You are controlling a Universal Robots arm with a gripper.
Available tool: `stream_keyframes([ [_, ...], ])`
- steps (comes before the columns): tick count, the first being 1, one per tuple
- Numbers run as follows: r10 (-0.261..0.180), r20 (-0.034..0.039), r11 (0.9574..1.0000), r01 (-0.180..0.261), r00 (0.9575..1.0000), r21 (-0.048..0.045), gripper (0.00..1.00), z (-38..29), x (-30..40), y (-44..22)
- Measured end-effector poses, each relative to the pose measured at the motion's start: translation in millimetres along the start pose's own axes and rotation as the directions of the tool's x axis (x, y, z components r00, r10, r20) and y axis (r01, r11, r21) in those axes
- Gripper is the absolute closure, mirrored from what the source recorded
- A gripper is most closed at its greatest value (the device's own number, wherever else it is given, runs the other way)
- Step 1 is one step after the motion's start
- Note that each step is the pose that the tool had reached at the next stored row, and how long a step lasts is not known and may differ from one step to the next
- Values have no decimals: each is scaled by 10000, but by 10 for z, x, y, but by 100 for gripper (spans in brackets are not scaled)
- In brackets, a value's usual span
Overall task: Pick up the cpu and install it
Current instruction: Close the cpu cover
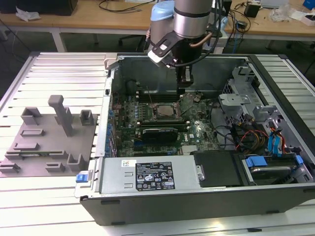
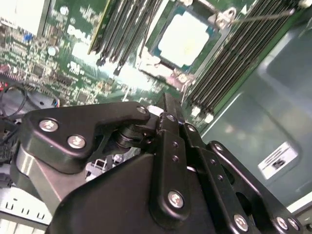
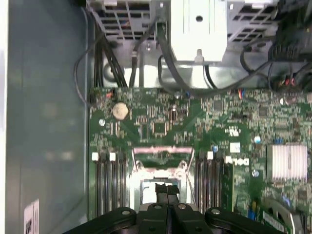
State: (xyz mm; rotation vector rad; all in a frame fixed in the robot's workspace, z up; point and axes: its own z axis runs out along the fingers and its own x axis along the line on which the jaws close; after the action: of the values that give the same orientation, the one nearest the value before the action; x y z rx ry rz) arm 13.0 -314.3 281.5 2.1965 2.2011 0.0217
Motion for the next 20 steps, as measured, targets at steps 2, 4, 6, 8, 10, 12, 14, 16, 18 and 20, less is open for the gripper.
stream_keyframes([
  [2, -1, -1, 10000, 1, 10000, -1, 89, 5, 0, 153],
  [4, 1, -1, 10000, -1, 10000, 0, 89, 7, -1, 213],
  [6, 1, 0, 10000, -1, 10000, -1, 89, 9, -1, 295],
  [8, 0, 0, 10000, 0, 10000, 0, 89, 12, -1, 380],
  [10, -1, 0, 10000, 1, 10000, -1, 89, 14, -1, 432],
  [12, 0, -1, 10000, 0, 10000, -1, 89, 16, -1, 479],
  [14, -1, -2, 10000, 1, 10000, 0, 89, 17, 0, 510],
  [16, 1, -1, 10000, -1, 10000, 0, 89, 17, -1, 510],
  [18, 0, -1, 10000, 0, 10000, -1, 89, 32, -2, 510],
  [20, 0, -1, 10000, 0, 10000, 0, 89, 85, 0, 513],
])
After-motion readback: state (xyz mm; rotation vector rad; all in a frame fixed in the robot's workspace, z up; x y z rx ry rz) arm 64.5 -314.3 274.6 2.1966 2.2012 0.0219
